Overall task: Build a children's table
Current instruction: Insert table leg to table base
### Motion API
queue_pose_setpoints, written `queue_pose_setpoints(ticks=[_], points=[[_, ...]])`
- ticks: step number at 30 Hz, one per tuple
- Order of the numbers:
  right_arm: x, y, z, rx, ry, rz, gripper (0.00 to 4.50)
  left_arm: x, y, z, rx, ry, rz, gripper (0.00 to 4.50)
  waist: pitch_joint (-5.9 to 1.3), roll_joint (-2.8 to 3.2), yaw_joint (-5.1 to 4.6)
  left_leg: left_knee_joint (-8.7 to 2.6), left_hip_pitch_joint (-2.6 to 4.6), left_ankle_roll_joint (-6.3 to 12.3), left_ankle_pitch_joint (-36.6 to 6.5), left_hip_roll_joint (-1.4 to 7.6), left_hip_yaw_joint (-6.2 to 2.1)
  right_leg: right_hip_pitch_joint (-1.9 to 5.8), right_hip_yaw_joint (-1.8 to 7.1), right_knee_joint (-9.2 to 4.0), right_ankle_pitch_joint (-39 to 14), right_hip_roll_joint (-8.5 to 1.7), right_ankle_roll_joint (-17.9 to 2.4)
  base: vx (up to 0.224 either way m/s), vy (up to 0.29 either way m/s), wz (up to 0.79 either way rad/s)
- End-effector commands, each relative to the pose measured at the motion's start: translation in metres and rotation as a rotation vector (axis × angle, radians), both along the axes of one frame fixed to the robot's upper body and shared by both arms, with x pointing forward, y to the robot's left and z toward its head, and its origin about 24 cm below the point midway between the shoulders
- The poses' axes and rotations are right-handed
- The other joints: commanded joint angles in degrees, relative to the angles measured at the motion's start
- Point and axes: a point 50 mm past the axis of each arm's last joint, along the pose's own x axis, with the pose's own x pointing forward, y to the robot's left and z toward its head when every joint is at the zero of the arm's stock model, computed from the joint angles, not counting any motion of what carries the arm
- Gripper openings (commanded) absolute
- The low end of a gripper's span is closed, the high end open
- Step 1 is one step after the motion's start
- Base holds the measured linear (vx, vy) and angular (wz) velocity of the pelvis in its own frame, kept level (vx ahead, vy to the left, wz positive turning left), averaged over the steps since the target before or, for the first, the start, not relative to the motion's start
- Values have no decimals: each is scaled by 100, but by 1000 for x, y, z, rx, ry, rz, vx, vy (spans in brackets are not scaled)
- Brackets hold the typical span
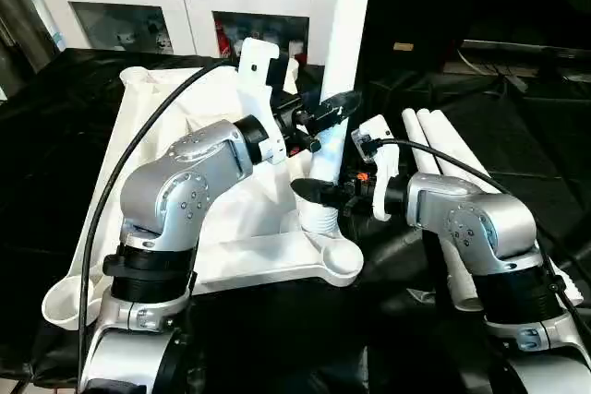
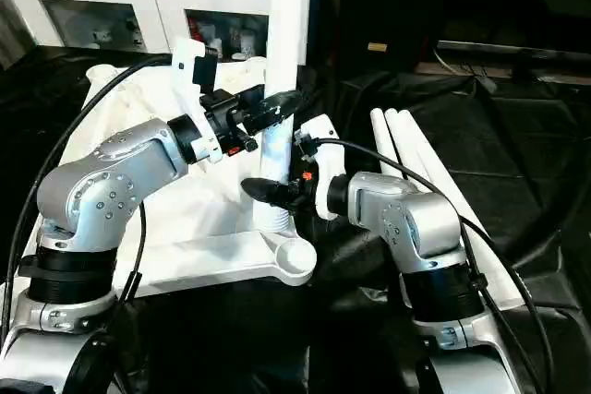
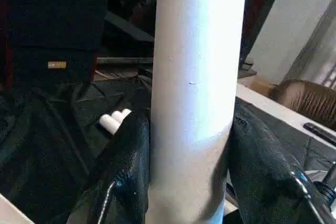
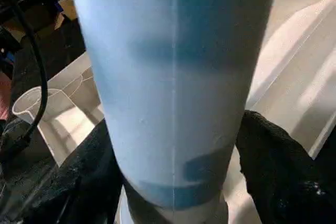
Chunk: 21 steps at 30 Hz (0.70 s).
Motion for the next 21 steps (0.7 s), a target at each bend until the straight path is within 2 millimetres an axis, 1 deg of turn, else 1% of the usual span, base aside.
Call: queue_pose_setpoints(ticks=[1, 2, 5, 7, 9, 11, 15, 17, 21], points=[[2, 1, 3, -6, -16, 3, 324, -1, -3, 6, 1, -27, -23, 184, -437, -31, 13, -307, 17, 121, 205, 150, -10, 381, 338, -302, 841, -366, -1260, 0, 0, 0], [2, 1, 3, -5, -15, 4, 324, -1, -3, 6, 2, -27, -26, 184, -439, -30, 14, -307, 14, 112, 202, 150, -12, 390, 338, -296, 856, -367, -1265, 0, 0, 0], [1, 2, 3, -2, -12, 8, 324, -1, -3, 6, 3, -29, -27, 184, -441, -23, 12, -305, 19, 106, 201, 154, -15, 383, 335, -293, 887, -363, -1280, 0, 0, 0], [1, 2, 3, 2, -9, 13, 294, -1, -3, 7, 2, -29, -29, 184, -442, -29, 12, -304, 12, 99, 176, 147, -13, 394, 338, -295, 880, -365, -1282, 0, 0, 0], [1, 3, 3, 7, -5, 20, 284, -2, -4, 7, 3, -31, -40, 184, -442, -27, 13, -303, 11, 98, 174, 147, -14, 395, 336, -294, 879, -365, -1283, 0, 0, 0], [0, 3, 3, 11, -1, 25, 261, -2, -5, 7, 5, -32, -50, 184, -444, -21, 16, -304, 21, 98, 156, 154, -15, 387, 336, -296, 859, -368, -1289, 0, 0, 0], [-3, 3, 2, 9, 12, 46, 230, -3, -5, 6, 7, -32, -55, 184, -443, -31, 13, -304, 16, 97, 149, 153, -15, 393, 336, -293, 854, -368, -1294, 0, 0, 0], [-4, 3, 1, 2, 22, 59, 207, -2, -5, 7, 9, -34, -55, 184, -443, -27, 15, -303, 15, 102, 162, 153, -16, 391, 337, -291, 859, -369, -1289, 0, 0, 0], [-5, 2, 0, -12, 32, 71, 193, -2, -6, 9, 15, -49, -63, 183, -441, -31, 16, -303, 13, 95, 147, 151, -17, 395, 337, -292, 823, -367, -1276, 0, 0, 0]])
